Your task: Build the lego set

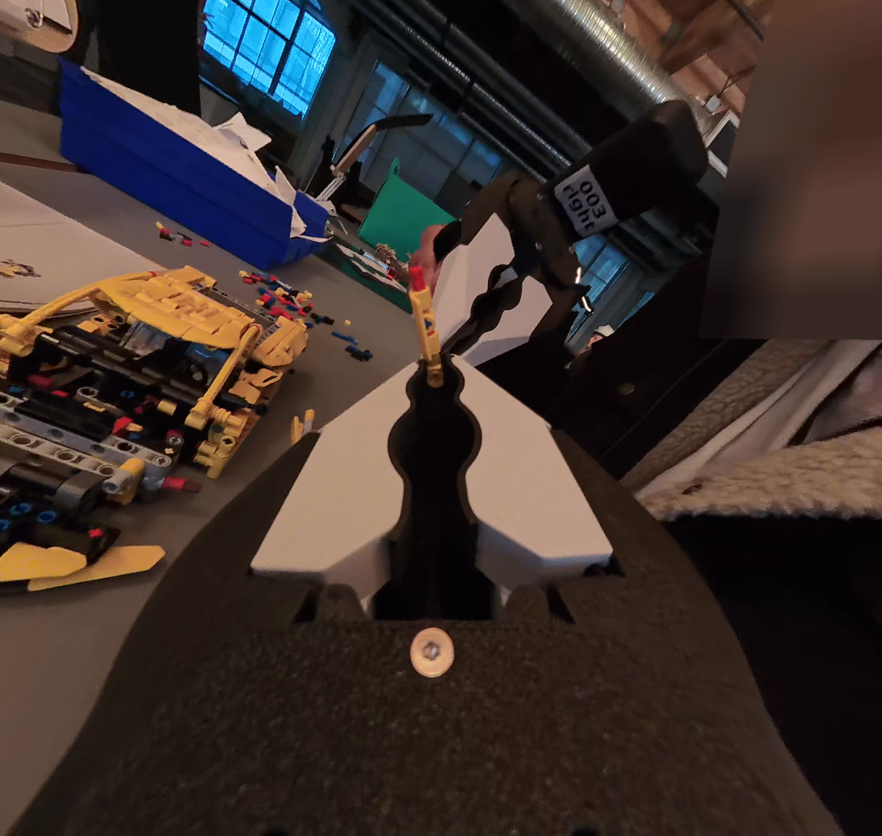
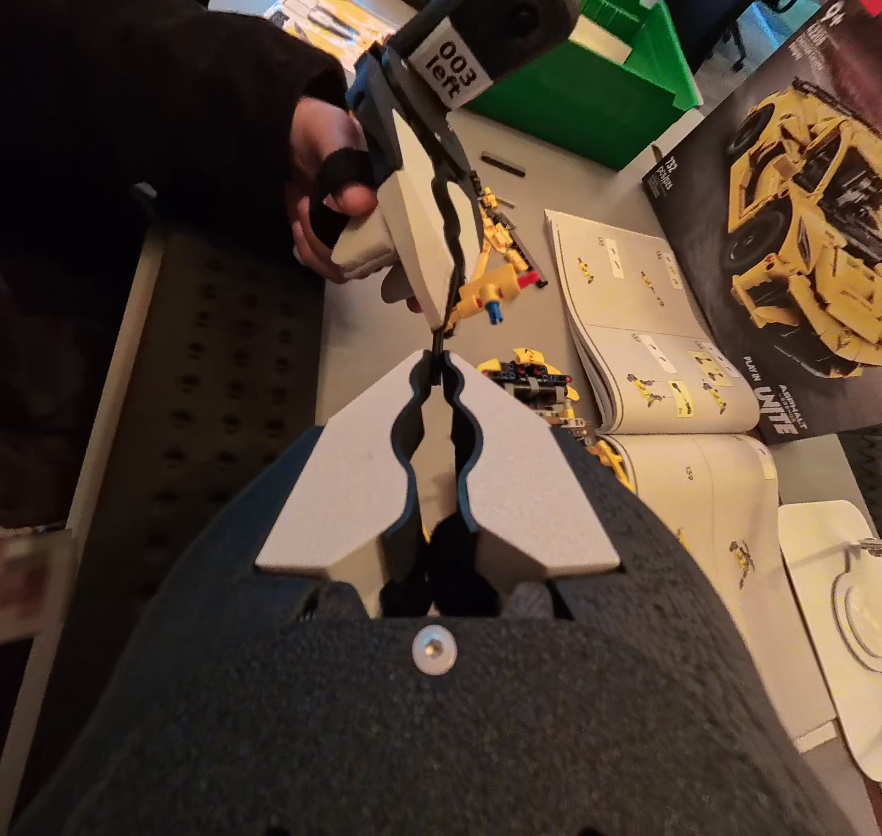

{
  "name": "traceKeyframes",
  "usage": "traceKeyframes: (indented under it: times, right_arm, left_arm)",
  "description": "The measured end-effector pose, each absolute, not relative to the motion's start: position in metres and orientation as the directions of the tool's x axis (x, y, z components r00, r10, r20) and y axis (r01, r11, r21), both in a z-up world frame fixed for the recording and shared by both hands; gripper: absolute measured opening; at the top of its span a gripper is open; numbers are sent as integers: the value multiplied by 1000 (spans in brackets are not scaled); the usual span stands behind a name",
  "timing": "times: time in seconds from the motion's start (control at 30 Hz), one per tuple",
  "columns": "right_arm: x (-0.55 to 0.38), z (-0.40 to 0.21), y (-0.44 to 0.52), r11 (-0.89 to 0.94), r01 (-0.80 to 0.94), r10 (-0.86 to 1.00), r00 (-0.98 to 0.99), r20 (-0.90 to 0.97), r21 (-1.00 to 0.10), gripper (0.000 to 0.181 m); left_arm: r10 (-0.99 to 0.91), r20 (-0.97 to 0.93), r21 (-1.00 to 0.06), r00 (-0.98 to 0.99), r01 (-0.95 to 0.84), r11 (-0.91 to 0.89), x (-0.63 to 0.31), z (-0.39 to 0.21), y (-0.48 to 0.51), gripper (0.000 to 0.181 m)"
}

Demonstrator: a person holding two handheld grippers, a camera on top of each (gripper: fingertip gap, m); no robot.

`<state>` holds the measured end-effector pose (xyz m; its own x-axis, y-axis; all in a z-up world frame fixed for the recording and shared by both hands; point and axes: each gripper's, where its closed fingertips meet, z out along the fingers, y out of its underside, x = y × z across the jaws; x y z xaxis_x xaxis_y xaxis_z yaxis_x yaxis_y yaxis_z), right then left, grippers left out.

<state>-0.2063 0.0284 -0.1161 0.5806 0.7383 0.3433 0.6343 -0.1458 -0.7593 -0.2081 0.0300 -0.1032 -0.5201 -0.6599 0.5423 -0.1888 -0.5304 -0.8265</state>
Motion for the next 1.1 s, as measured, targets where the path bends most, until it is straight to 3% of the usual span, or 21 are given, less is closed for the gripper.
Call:
traceKeyframes:
  times: [0.23,0.43,0.6,0.87,1.1]
  right_arm:
    - [-199,-141,25,-226,700,766,557,320,-678,3]
    - [-201,-147,18,-265,612,809,562,174,-745,2]
    - [-200,-145,26,-280,532,794,596,119,-799,3]
    - [-208,-120,33,-170,355,784,614,92,-919,15]
    - [-211,-117,32,-169,283,805,592,33,-944,4]
  left_arm:
    - [-766,471,-882,-438,-260,-393,-199,-130,25,6]
    - [-794,407,-910,-452,-280,-307,-198,-137,15,5]
    - [-799,423,-904,-429,-268,-334,-196,-135,22,5]
    - [-678,521,-835,-518,-145,-531,-209,-98,35,5]
    - [-684,511,-847,-520,-171,-503,-208,-103,29,5]
